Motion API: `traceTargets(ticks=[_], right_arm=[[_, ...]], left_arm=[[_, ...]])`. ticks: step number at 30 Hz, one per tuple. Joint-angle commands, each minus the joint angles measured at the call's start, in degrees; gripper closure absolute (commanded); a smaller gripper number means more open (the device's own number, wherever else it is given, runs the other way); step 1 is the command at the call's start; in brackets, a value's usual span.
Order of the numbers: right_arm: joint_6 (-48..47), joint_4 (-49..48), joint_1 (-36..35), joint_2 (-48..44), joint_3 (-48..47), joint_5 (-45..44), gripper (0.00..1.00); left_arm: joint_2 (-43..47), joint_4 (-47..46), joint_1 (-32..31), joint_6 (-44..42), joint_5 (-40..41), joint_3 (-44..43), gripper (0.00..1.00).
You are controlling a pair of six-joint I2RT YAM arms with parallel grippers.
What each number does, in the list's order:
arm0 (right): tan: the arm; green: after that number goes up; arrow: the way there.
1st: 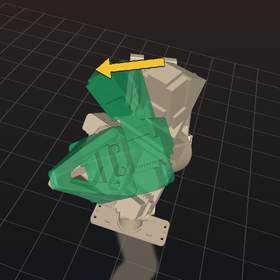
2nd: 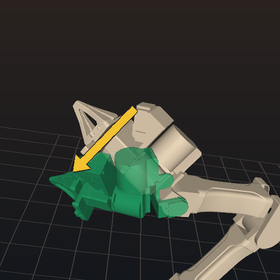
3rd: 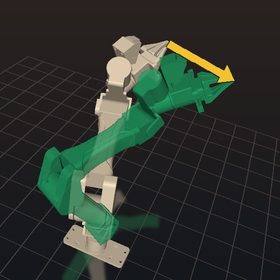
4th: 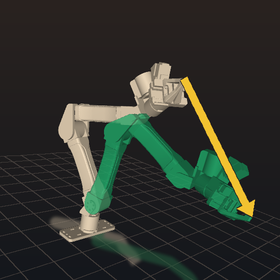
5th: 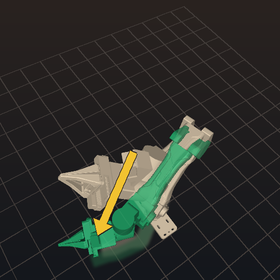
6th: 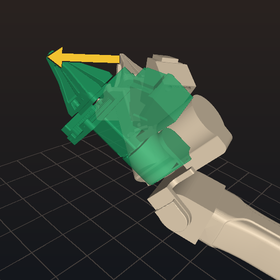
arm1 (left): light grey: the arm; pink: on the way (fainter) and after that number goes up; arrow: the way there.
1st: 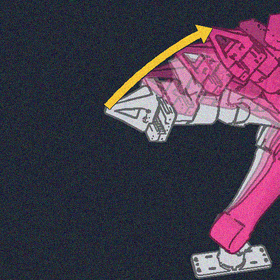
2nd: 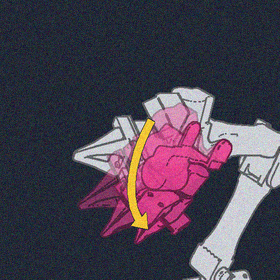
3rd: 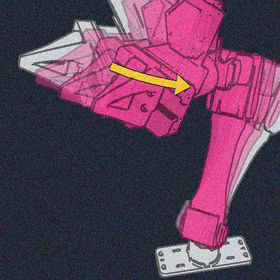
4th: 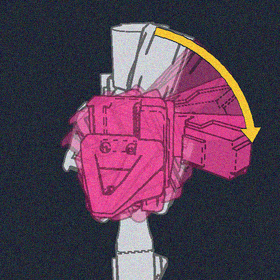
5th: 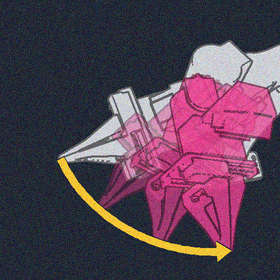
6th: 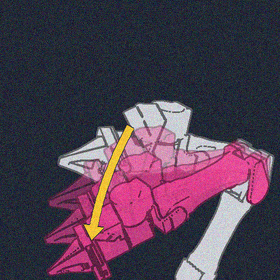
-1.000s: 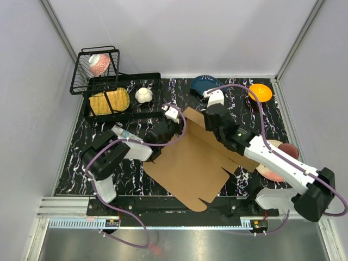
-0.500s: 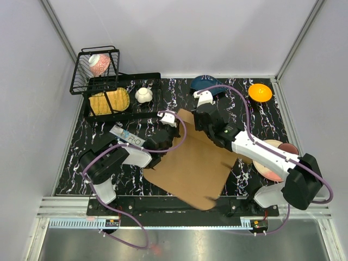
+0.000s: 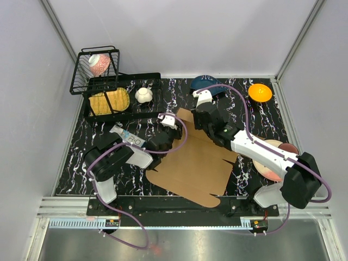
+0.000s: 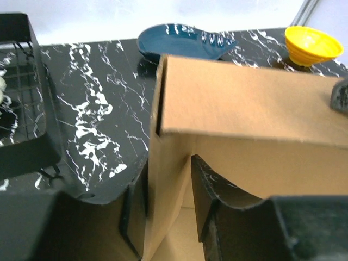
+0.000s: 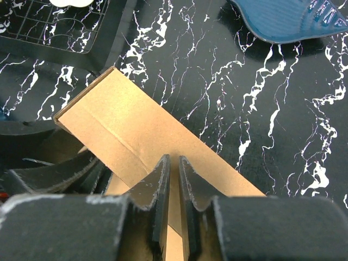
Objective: Fold the paper box
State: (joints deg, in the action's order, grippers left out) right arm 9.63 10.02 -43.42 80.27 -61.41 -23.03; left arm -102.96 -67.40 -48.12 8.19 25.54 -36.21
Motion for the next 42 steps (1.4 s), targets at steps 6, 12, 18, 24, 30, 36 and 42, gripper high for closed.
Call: traceTargets(ticks=[6,12,18,24,30,36,42], right_arm=[[-1.4,1.3,0.4,-0.3,0.0,2.6,0.83],[-0.9,0.7,0.6,-0.1,1.1,3.7,0.83],[-1.0,0.3,0.5,0.0,1.4,4.5,0.83],[-1.5,0.2,0.5,-0.2,1.5,5.4,0.83],[-1.6,-0.1,0.6,0.3,1.9,6.0,0.83],[-1.7,-0.2,0.5,0.6,2.0,6.3,0.83],[-1.7,-0.2,0.6,0.9,2.1,6.9,0.83]], left_arm=[[-0.9,1.1,-0.5,0.3,-4.5,3.0,0.58],[-3.0,-0.1,-0.5,0.4,-2.9,0.5,0.64],[-6.0,0.2,-0.5,1.3,-2.6,-3.4,0.66],[-6.5,-1.5,-0.4,3.1,-3.3,-3.6,0.63],[-6.5,1.2,-0.4,3.4,-3.5,-6.2,0.83],[-6.4,6.0,-0.5,4.1,-0.9,-8.4,1.0],[-6.0,13.2,-0.6,4.4,0.9,-10.6,1.0]])
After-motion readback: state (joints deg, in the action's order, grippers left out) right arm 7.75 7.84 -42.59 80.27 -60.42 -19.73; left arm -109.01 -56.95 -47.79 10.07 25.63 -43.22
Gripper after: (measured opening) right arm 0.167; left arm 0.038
